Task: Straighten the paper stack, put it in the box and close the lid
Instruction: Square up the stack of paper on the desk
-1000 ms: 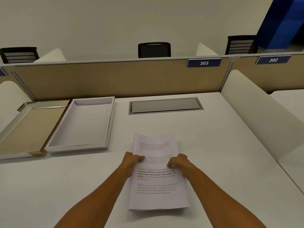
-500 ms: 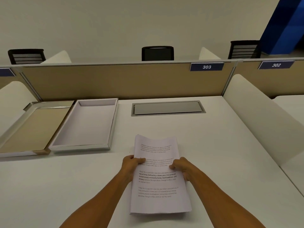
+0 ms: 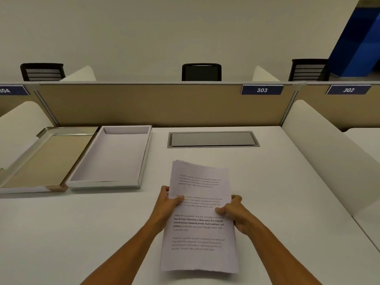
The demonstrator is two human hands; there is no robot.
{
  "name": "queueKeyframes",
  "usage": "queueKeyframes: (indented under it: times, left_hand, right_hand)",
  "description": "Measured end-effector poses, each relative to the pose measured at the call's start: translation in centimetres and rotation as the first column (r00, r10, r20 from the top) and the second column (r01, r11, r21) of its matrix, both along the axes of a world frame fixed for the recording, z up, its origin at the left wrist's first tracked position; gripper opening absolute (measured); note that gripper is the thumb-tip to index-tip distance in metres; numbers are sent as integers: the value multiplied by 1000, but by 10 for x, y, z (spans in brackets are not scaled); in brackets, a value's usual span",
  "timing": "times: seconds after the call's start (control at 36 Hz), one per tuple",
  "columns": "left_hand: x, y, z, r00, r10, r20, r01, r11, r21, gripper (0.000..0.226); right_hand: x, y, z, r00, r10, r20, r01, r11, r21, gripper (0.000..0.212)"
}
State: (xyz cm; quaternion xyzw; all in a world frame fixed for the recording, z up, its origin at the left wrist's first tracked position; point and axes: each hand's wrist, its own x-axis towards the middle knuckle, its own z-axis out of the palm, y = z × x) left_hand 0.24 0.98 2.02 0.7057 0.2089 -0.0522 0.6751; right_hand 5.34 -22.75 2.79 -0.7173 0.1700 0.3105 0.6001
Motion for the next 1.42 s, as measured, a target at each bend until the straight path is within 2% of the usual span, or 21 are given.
queueKeyframes:
  times: [0.17,0.36,0.47,0.56,0.64,0.78,0.89,1.0,1.14,1.31,1.42]
  left_hand:
    - [-6,-4,21,988,0,156,-3,1000,20,33]
    - [-6,-11,39,953,55,299,-54,998,-11,36]
    - [-8,-17,43,917,80,392,-91,996,9,33]
    - [-11,-19,41,889,72,452,-94,995,26,35]
    - [-14,-21,40,869,61,492,-100,994,52,44]
    - [-16,-12,28,876,117,468,-157,986,47,60]
    - [-16,-5,19,897,109,429,-148,987,60,51]
    - [-17,-14,13,898,152,413,-184,982,38,44]
    - [-18,-22,19,875,187,447,-220,975,22,38]
    - [-17,-23,20,857,186,481,-238,970,48,37]
    - [-19,-21,6,860,197,471,-246,968,43,45]
  right_hand:
    - [-4,-1,10,981,60,183,-55,998,-34,47]
    - [-18,11,28,893,-59,446,64,998,4,26]
    - [-29,20,27,828,-138,543,93,990,108,26]
    - [-36,21,22,778,-190,599,107,979,171,45]
    - [-40,19,18,766,-189,615,84,977,196,59]
    - [-35,13,23,729,-120,674,23,988,152,43]
    - [-30,15,24,722,-87,687,-43,985,170,59]
    - [-33,22,18,720,-147,678,17,981,194,47]
    - [-34,25,25,711,-230,664,85,966,244,23]
    - [-36,24,27,691,-270,671,95,954,285,29]
    - [-41,27,20,697,-251,671,82,958,273,24]
